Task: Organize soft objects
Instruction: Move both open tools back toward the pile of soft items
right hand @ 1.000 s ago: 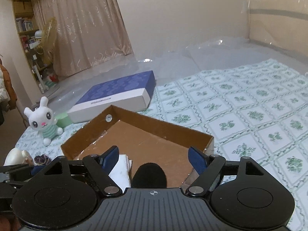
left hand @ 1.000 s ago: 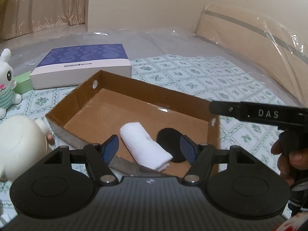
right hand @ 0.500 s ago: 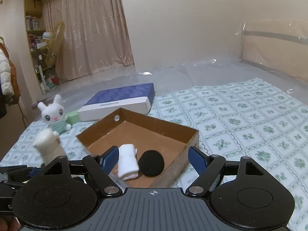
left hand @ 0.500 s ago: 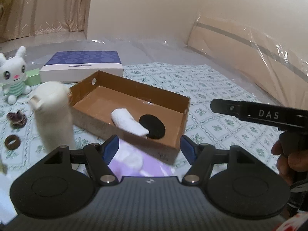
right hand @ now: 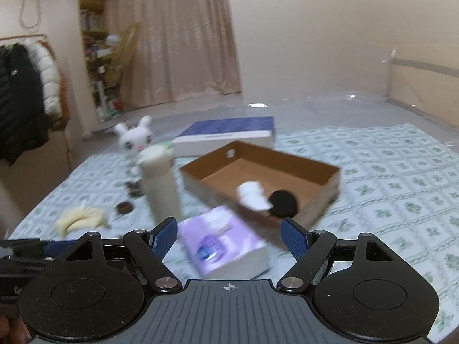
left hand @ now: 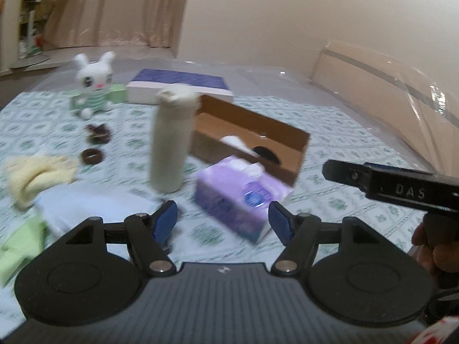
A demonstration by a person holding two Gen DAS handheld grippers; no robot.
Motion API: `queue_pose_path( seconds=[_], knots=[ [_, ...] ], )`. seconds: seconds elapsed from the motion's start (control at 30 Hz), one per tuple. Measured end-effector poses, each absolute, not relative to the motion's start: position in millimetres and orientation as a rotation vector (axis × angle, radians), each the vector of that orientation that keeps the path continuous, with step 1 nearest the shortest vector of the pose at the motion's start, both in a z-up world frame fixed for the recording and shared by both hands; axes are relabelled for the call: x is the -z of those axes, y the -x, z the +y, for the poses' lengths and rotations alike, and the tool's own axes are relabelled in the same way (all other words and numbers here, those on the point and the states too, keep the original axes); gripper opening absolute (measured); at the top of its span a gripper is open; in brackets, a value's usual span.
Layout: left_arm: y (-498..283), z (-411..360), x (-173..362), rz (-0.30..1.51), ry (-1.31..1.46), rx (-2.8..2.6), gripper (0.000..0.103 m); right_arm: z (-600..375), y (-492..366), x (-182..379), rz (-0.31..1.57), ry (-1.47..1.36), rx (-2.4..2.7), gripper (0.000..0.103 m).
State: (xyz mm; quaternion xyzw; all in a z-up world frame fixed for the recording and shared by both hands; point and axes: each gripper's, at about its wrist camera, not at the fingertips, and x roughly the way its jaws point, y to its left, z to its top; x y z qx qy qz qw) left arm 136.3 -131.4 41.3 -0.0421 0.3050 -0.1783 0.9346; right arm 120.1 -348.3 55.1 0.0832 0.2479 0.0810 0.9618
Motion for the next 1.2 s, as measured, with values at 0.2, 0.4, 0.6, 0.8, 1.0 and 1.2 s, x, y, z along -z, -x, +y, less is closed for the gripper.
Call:
queue_pose_path(
  seconds=[0.2, 0.4, 0.6, 0.8, 1.0, 1.2],
  knots=[
    [-112, -82, -34, 0.633, 0.084, 0.257, 0.067, -307, -107, -45, 0.521, -0.132, -0.25, 0.079],
    [-98, -31, -24, 0.651, 0.094, 0.146, 0.067, -279, -102, -39, 0.528, -0.08, -0.314, 0.079],
    [-91, 6, -17, 0.656, 0.102, 0.066, 0.067, -254, -101, -30, 0.554, -0.044, -0.363, 0.079],
    [-92, 26, -13, 0.667, 0.116, 0.028, 0.067, -235, -106, -21, 0.581, -0.019, -0.4, 0.079],
    [-98, 36, -7, 0.679, 0.117, 0.026, 0.067, -214, -117, -14, 0.596, 0.038, -0.454, 0.079],
    [-113, 46, 1, 0.708, 0.097, 0.051, 0.067, -184, -144, -4, 0.604, 0.134, -0.536, 0.079]
  ],
)
